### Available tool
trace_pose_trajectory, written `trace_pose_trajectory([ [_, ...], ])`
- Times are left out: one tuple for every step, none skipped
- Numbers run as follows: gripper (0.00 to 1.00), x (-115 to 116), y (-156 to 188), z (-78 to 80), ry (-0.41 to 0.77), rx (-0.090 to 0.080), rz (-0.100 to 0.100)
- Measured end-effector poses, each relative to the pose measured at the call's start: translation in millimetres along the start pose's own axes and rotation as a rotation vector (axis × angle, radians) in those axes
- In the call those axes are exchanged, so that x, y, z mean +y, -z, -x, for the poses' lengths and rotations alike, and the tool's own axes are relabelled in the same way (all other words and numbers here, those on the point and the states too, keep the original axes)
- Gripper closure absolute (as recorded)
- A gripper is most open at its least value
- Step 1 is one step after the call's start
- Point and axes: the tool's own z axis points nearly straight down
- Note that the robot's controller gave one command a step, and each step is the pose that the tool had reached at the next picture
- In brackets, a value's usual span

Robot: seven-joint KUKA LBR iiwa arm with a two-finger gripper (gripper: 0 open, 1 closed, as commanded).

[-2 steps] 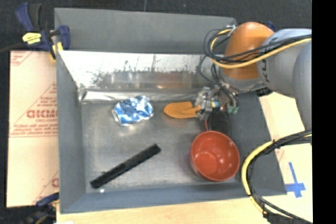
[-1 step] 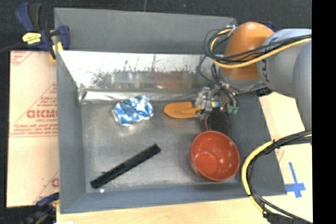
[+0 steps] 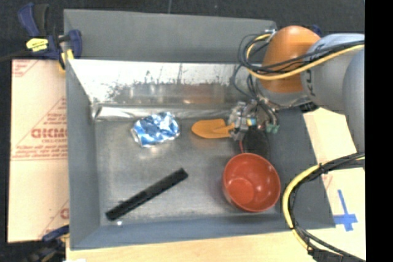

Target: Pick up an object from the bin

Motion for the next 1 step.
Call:
trace_pose_trajectory([
  [1.00, 0.0, 0.0, 0.0, 0.000, 0.000, 0.000],
])
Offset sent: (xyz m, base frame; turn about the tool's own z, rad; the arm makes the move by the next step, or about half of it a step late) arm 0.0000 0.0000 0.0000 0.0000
